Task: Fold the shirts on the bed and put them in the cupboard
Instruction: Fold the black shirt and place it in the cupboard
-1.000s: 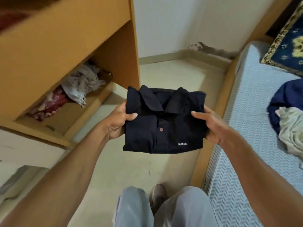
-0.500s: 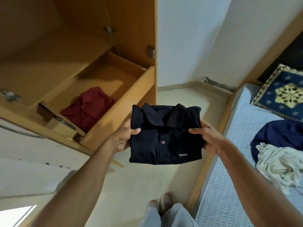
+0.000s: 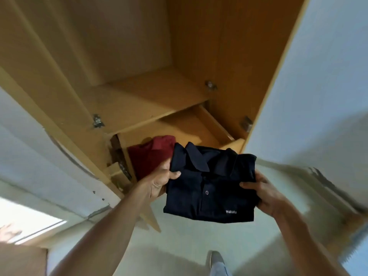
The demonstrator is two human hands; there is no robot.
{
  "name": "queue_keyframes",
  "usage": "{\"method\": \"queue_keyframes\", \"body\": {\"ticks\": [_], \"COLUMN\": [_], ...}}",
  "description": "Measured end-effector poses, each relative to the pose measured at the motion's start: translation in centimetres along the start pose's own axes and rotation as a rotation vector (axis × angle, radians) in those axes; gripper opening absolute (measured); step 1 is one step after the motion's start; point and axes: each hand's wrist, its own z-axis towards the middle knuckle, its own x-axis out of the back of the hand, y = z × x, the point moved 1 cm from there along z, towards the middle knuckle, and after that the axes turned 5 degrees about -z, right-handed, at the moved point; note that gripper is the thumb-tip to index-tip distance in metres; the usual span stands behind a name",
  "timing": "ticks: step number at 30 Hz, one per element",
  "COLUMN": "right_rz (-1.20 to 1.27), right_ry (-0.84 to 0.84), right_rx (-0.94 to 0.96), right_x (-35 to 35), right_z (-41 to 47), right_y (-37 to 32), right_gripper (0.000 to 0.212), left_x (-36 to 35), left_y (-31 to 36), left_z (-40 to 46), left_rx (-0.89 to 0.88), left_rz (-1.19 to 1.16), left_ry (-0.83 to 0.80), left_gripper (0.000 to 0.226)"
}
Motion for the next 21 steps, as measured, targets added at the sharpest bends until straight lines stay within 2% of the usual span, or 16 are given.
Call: {"method": "queue_keyframes", "body": {"ticks": [5,9,12,21], "right_rz": [-0.060,-0.127,-0.152,-0.314], "right_ry": [-0.222,-0.373,-0.427,-0.474], "right_rx": [-0.065,-0.119,-0.165,-0.237], "right_x": [-0.9,-3.2,-5.1,-10.5], "right_z": [7.4,12.1,15.5,25.2], "right_y": [-3.6,-5.9,-6.7,-7.8], "right_gripper": [0.058,0.058,0.065,0.061], "left_x": [1.4,3.6,5.7,10.8], "left_y": [1.4,1.4,1.5,2.6], "left_z": [0.6,0.7,1.7,6.1], "left_rx": [-0.061,-0.027,0.014,-0.003], "left_rz": [0.003,-0.046,-0.068,0.070], "left_ry": [0.228,0.398,0.488,0.635], "left_gripper": [0.067,0.075,0.075,0.079]}}
